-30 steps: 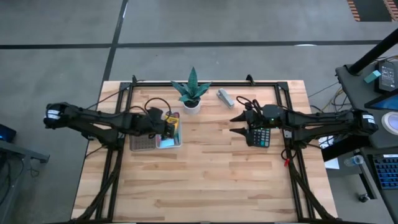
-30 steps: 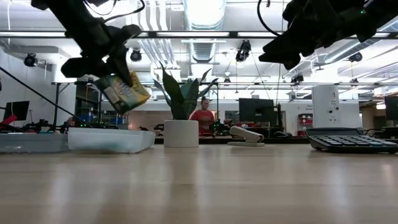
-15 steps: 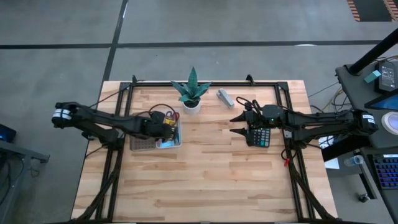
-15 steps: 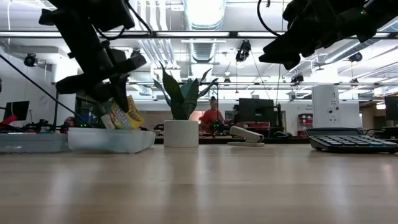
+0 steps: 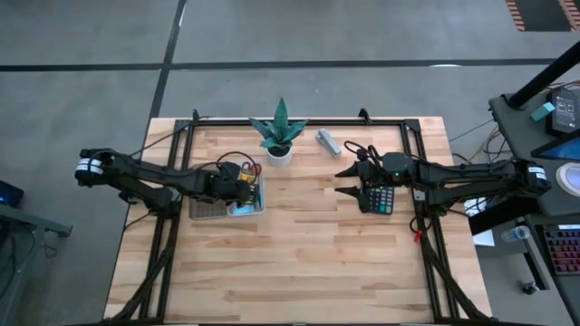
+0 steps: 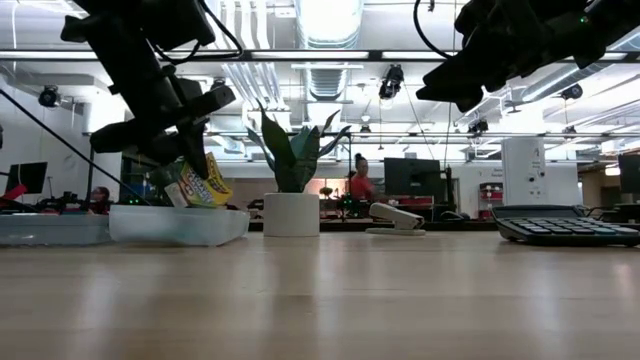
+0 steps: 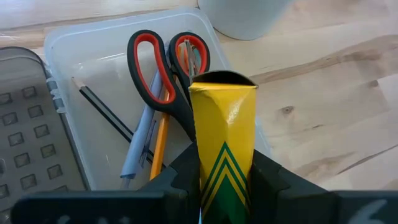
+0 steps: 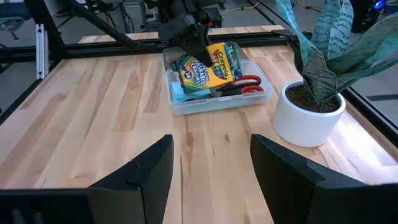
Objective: Pack school essentials
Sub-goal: Put the yellow crayon box into the white and black box
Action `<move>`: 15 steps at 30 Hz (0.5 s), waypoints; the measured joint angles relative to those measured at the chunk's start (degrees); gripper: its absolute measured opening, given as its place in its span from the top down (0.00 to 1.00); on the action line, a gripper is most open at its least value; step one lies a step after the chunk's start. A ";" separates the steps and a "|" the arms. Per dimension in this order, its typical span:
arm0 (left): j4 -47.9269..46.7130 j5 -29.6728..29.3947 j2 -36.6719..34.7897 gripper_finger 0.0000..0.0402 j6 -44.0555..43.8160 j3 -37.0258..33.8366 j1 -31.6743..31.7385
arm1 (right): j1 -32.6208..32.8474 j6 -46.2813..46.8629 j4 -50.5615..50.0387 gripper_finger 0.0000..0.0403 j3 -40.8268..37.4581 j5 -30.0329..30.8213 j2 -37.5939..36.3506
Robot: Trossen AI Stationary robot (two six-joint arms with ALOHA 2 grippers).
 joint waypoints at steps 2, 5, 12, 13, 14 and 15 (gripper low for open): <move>-0.02 0.09 0.00 0.83 0.00 0.00 0.00 | 0.00 0.00 -0.01 0.50 0.00 0.00 0.00; -0.04 0.55 0.00 0.83 0.11 -0.01 0.00 | 0.00 0.00 0.01 0.50 0.00 0.00 0.00; -0.05 0.70 0.00 0.79 0.30 -0.02 0.00 | 0.00 0.00 -0.01 0.50 0.00 0.00 0.00; -0.04 0.70 0.00 0.76 0.26 -0.02 0.00 | 0.00 0.00 -0.01 0.50 0.00 0.00 0.00; -0.02 0.73 0.00 0.73 0.20 -0.01 0.00 | 0.00 0.00 -0.01 0.50 0.00 0.00 0.00; -0.02 0.79 0.00 0.70 0.20 0.00 0.02 | 0.00 0.00 -0.01 0.50 0.00 0.00 0.00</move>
